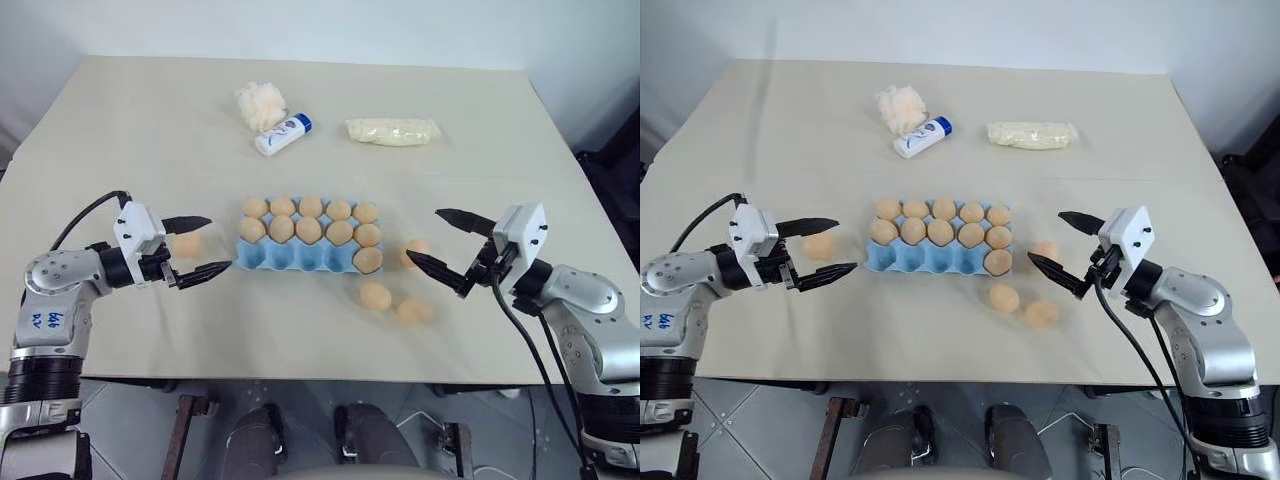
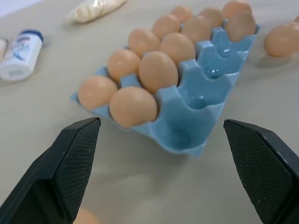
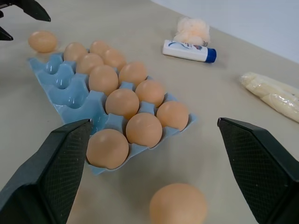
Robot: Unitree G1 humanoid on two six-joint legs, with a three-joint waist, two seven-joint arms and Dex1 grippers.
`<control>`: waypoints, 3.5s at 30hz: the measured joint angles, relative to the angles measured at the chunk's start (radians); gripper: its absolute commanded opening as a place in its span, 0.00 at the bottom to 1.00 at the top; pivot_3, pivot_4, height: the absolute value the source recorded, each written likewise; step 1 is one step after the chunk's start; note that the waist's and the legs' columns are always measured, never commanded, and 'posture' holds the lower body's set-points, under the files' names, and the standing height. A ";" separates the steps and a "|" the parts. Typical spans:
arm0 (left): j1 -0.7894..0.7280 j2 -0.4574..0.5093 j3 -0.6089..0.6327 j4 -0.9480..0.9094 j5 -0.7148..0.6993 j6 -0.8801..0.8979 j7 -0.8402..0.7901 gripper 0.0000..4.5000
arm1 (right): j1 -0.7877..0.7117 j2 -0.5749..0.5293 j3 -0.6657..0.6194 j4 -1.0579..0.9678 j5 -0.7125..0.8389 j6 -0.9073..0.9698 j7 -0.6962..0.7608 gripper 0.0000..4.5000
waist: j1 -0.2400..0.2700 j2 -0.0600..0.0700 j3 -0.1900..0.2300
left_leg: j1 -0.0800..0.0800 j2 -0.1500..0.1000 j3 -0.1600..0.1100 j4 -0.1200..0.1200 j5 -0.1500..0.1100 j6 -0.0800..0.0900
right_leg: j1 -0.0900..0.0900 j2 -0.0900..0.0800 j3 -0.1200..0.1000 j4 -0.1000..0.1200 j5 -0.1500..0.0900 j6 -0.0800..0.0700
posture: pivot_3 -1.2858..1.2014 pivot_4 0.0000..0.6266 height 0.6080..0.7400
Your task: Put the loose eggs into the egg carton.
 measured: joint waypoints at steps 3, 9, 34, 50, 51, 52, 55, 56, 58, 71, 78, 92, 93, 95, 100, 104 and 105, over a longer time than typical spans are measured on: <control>0.000 0.000 -0.005 0.000 0.009 -0.006 -0.008 1.00 | -0.004 0.001 -0.001 0.000 0.000 0.004 -0.006 1.00 | 0.000 0.000 0.000 | 0.000 0.000 0.000 0.000 0.000 0.000 | 0.000 0.000 0.000 0.000 0.000 0.000 | 0.52 0.24 1.00; -0.017 -0.015 -0.059 -0.010 -0.037 0.064 -0.097 1.00 | 0.125 -0.055 -0.050 -0.060 0.018 0.021 0.032 1.00 | 0.011 0.000 0.000 | -0.001 -0.001 -0.002 0.000 0.000 0.000 | 0.000 0.000 -0.001 0.000 0.000 0.000 | 0.52 0.24 1.00; -0.030 -0.046 -0.208 -0.016 0.014 -0.078 -0.287 1.00 | 0.220 -0.096 0.065 0.063 -0.165 -0.161 0.225 1.00 | 0.000 0.001 0.001 | 0.000 0.000 -0.003 0.008 0.001 0.003 | 0.002 0.000 0.000 0.006 0.002 -0.001 | 0.52 0.24 1.00; 0.050 -0.026 -0.103 -0.091 -0.006 -0.046 -0.183 1.00 | 0.154 -0.061 0.131 0.161 -0.189 -0.189 0.226 0.39 | 0.001 0.002 0.001 | 0.000 0.000 -0.004 0.012 0.001 0.004 | 0.002 -0.001 -0.001 0.011 0.002 -0.001 | 0.52 0.24 1.00; 0.052 -0.026 -0.101 -0.091 -0.006 -0.047 -0.180 1.00 | 0.157 -0.072 0.120 0.127 -0.170 -0.164 0.228 0.39 | 0.001 0.002 0.001 | 0.000 0.000 -0.004 0.012 0.001 0.004 | 0.002 -0.001 -0.001 0.012 0.002 -0.001 | 0.52 0.24 1.00; 0.055 -0.026 -0.101 -0.090 -0.006 -0.048 -0.176 1.00 | 0.157 -0.084 0.110 0.084 -0.143 -0.129 0.230 0.39 | -0.001 0.003 0.001 | 0.000 0.000 -0.004 0.011 0.001 0.004 | 0.002 -0.001 -0.001 0.012 0.002 -0.002 | 0.52 0.24 1.00; 0.069 -0.026 -0.097 -0.088 -0.005 -0.052 -0.166 1.00 | 0.101 -0.096 0.101 -0.023 -0.065 -0.014 0.220 0.39 | -0.010 0.003 0.001 | 0.001 0.001 -0.004 0.011 0.001 0.004 | 0.002 -0.001 -0.001 0.012 0.003 -0.003 | 0.52 0.24 1.00; 0.076 -0.026 -0.096 -0.088 -0.003 -0.054 -0.162 1.00 | 0.052 -0.088 0.107 -0.044 -0.047 0.036 0.202 0.39 | -0.014 0.003 0.002 | 0.001 0.001 -0.004 0.011 0.001 0.003 | 0.001 -0.001 -0.001 0.012 0.003 -0.003 | 0.52 0.24 1.00; 0.081 -0.025 -0.097 -0.085 0.002 -0.050 -0.153 1.00 | -0.079 -0.058 0.140 -0.057 -0.051 0.127 0.136 0.39 | -0.023 0.003 0.002 | 0.001 0.001 -0.004 0.012 0.001 0.002 | 0.001 -0.001 -0.001 0.013 0.003 -0.004 | 0.52 0.24 1.00; 0.123 0.002 -0.063 -0.128 -0.024 0.072 -0.120 1.00 | -0.418 0.186 0.437 0.214 -0.277 0.257 -0.040 0.39 | -0.025 0.003 0.002 | -0.001 0.001 -0.003 0.007 0.001 0.002 | -0.003 -0.001 -0.003 0.011 0.003 -0.003 | 0.52 0.24 1.00; 0.136 0.003 -0.055 -0.141 -0.024 0.073 -0.098 1.00 | -0.434 0.223 0.451 0.199 -0.300 0.296 -0.061 0.83 | -0.027 0.003 0.002 | -0.001 0.001 -0.003 0.007 0.001 0.002 | -0.002 -0.001 -0.002 0.011 0.002 -0.003 | 0.52 0.24 1.00; 0.032 -0.101 -0.146 -0.130 0.002 0.017 -0.086 1.00 | 0.095 0.048 -0.049 -0.120 -0.135 0.105 0.000 0.99 | 0.003 0.003 0.001 | -0.001 0.001 -0.002 0.005 0.001 0.003 | 0.001 0.001 -0.002 0.002 0.003 -0.003 | 0.52 0.24 1.00; 0.018 -0.116 -0.150 -0.114 0.009 0.006 -0.082 1.00 | 0.147 0.055 -0.098 -0.118 -0.128 0.058 -0.004 0.99 | 0.002 0.003 0.002 | -0.001 0.000 -0.002 0.005 0.001 0.003 | 0.001 0.001 -0.002 0.002 0.003 -0.002 | 0.52 0.24 1.00; -0.001 -0.130 -0.159 -0.087 0.017 -0.010 -0.078 1.00 | 0.214 0.059 -0.149 -0.097 -0.130 -0.007 -0.014 0.99 | -0.001 0.003 0.002 | -0.001 0.001 -0.002 0.006 0.001 0.002 | 0.001 0.002 -0.001 0.003 0.003 -0.002 | 0.52 0.24 1.00; -0.036 -0.154 -0.195 -0.043 0.035 -0.060 -0.100 1.00 | 0.307 0.082 -0.191 -0.044 -0.123 -0.112 -0.022 0.99 | -0.002 0.003 0.002 | 0.000 0.001 -0.002 0.008 0.002 0.002 | 0.001 0.002 0.000 0.008 0.003 -0.002 | 0.52 0.24 1.00; -0.065 -0.158 -0.198 -0.019 0.045 -0.096 -0.113 1.00 | 0.345 0.076 -0.200 0.032 -0.117 -0.142 0.005 0.99 | -0.001 0.003 0.002 | 0.001 0.001 -0.003 0.010 0.002 0.003 | 0.002 0.001 0.000 0.010 0.003 -0.002 | 0.52 0.24 1.00; -0.074 -0.159 -0.198 -0.003 0.048 -0.102 -0.113 1.00 | 0.338 0.076 -0.198 0.053 -0.119 -0.149 0.006 0.99 | -0.002 0.003 0.002 | 0.001 0.001 -0.003 0.011 0.002 0.003 | 0.002 0.001 0.000 0.010 0.003 -0.002 | 0.52 0.24 1.00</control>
